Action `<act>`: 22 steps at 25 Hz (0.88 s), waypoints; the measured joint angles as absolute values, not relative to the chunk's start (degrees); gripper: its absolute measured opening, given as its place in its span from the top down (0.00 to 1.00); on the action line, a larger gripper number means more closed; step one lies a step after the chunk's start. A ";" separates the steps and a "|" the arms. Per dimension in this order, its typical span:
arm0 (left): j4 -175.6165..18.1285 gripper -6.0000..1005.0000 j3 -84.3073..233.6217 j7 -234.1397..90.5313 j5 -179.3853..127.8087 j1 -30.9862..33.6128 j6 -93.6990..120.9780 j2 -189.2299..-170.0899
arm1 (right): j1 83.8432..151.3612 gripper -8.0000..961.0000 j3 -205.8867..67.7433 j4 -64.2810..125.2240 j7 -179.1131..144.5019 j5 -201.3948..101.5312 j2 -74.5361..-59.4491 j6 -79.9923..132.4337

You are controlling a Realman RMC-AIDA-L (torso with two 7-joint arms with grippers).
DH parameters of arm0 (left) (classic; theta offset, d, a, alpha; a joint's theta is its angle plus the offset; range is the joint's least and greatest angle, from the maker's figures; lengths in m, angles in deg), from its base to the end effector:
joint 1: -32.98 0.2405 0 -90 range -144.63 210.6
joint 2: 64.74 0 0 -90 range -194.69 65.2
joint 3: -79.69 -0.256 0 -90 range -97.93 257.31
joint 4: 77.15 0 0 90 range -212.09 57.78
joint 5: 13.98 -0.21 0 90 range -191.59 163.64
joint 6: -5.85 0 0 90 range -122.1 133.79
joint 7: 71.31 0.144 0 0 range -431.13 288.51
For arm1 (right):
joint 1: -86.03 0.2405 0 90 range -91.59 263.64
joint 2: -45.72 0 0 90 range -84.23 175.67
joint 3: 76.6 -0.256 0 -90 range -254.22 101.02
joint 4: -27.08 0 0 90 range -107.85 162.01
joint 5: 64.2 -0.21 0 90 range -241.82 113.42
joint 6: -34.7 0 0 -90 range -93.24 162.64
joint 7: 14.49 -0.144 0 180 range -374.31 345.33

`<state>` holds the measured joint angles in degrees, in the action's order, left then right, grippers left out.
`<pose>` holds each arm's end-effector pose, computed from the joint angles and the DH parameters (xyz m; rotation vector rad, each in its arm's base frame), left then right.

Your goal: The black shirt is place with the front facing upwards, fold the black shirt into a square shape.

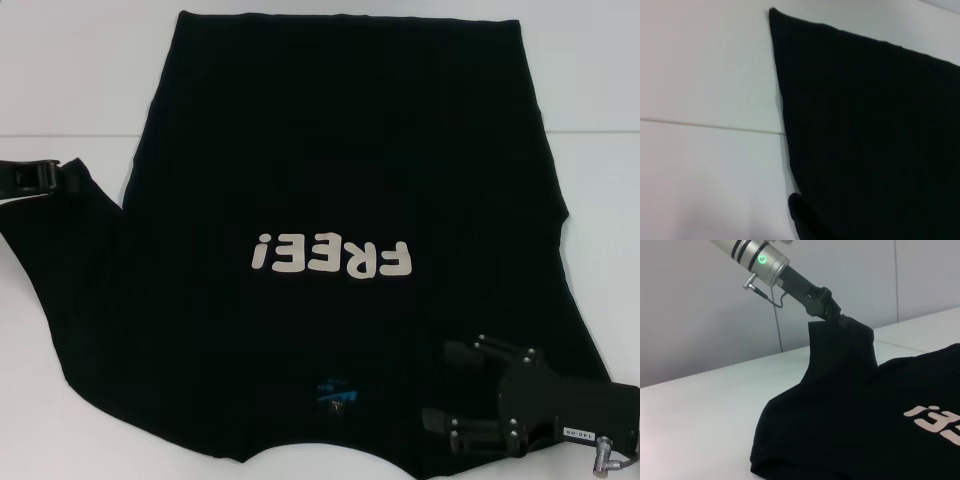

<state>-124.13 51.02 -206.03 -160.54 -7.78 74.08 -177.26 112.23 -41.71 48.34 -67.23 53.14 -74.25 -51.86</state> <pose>-0.3026 0.4200 0.1041 -1.9665 -1.4356 -0.2591 0.2990 0.2752 -0.0518 -2.7311 0.4510 0.7120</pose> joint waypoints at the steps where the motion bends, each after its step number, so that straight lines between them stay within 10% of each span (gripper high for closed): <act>1: -124.28 0.99 50.42 -206.55 -160.58 -7.81 74.11 -177.32 | 112.15 0.04 -41.71 48.31 -67.23 53.14 -74.24 -51.86; 22: -132.93 0.99 37.93 -224.11 -167.82 -11.35 78.27 -178.26 | 111.85 0.04 -41.71 47.81 -67.21 53.13 -74.24 -52.03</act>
<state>-132.93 37.93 -224.11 -167.82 -11.35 78.27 -178.26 111.85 -41.71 47.81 -67.21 53.13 -74.24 -52.03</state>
